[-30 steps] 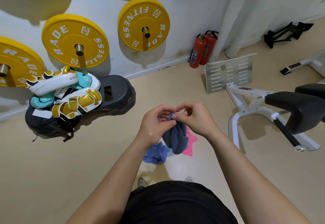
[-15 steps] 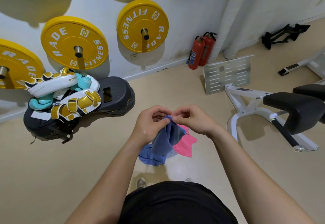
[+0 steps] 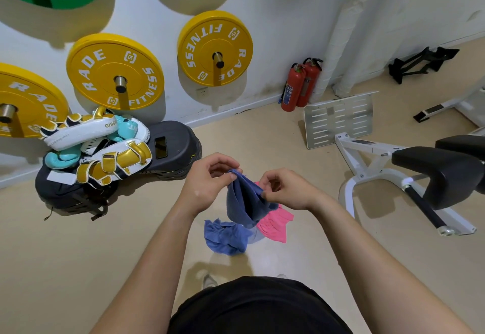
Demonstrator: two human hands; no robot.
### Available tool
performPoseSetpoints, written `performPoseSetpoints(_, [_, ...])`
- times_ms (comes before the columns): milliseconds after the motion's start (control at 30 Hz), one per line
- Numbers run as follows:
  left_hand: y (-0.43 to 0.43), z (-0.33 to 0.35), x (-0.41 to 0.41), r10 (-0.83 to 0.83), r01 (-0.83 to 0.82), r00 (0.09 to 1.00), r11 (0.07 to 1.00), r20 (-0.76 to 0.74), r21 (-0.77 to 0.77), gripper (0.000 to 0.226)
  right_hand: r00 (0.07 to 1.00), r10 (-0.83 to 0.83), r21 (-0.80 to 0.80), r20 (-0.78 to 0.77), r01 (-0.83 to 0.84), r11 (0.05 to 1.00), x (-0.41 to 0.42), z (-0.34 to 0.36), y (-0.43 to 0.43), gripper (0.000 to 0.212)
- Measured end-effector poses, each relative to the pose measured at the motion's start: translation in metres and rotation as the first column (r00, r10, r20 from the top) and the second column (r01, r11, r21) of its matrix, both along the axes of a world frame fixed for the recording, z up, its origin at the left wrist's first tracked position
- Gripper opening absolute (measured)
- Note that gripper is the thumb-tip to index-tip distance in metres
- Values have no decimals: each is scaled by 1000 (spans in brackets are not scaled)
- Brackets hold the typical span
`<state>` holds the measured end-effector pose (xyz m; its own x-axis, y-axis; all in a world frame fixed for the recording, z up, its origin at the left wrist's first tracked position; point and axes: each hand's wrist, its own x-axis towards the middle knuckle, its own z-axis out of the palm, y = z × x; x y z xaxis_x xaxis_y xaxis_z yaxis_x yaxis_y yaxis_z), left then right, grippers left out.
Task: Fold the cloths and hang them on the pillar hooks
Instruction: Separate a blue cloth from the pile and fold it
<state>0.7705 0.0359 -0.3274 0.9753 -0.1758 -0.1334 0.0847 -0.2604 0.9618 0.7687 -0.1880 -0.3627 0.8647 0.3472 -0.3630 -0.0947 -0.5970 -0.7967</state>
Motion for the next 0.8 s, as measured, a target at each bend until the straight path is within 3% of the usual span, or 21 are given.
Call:
performPoseSetpoints(167, [5, 6, 5, 21, -21, 1000, 1000, 16, 4, 26, 995, 17, -137, 95, -4, 991, 3, -7, 13, 6])
performPoseSetpoints(433, [19, 14, 22, 36, -40, 997, 998, 64, 53, 23, 993, -59, -153, 101, 74, 985, 5, -26, 18, 13])
performPoseSetpoints(633, [31, 22, 32, 119, -123, 986, 992, 119, 24, 21, 994, -49, -316, 95, 77, 946, 8, -38, 5, 25])
performPoseSetpoints(800, [49, 20, 42, 176, -185, 976, 981, 128, 57, 21, 989, -94, -389, 112, 131, 912, 5, -46, -17, 16])
